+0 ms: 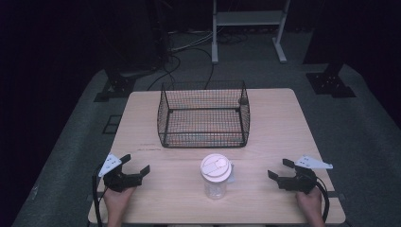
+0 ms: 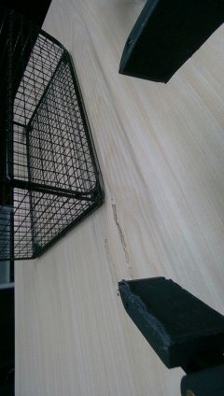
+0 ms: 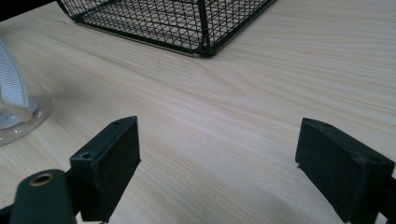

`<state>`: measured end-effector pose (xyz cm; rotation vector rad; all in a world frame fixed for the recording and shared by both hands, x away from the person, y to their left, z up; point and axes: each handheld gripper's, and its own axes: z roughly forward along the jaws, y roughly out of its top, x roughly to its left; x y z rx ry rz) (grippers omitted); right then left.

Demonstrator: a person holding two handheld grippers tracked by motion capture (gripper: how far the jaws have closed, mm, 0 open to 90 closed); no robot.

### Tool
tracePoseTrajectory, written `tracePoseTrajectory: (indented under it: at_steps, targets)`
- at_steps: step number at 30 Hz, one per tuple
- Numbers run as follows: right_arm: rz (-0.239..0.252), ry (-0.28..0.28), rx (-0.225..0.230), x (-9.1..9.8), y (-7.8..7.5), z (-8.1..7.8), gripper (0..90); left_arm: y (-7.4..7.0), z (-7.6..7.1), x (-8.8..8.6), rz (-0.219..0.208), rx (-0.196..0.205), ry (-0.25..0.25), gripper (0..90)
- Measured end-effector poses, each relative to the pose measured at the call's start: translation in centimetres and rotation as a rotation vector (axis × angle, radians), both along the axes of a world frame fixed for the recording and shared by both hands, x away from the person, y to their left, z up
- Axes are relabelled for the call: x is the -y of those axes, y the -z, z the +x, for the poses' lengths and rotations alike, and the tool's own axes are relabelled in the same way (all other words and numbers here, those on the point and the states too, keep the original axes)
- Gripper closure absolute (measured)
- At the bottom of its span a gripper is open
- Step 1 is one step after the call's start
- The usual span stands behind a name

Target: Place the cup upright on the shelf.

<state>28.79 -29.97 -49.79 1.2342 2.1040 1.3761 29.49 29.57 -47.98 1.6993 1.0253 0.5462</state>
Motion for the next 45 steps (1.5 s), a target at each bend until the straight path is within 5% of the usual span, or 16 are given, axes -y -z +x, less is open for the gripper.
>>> tracePoseTrajectory:
  at_steps: [11, 24, 33, 45]
  targets:
    - [-0.006, -0.004, 0.003, -0.1, 0.0, 0.0, 12.9, -0.6, 0.0, 1.4, -0.002, 0.024, 0.053, 0.0]
    - [-0.014, -0.004, -0.001, -0.2, 0.0, 0.0, 12.9, -4.6, -0.4, 4.4, 0.04, 0.1, 0.211, 0.0]
    - [-0.014, -0.005, 0.0, -0.2, 0.0, 0.0, 12.9, -6.7, 0.2, 5.7, 0.062, 0.102, 0.274, 0.0]
    - [-0.012, -0.008, 0.0, -0.2, 0.0, 0.0, 12.9, -10.4, -0.4, 8.7, 0.076, 0.104, 0.471, 0.0]
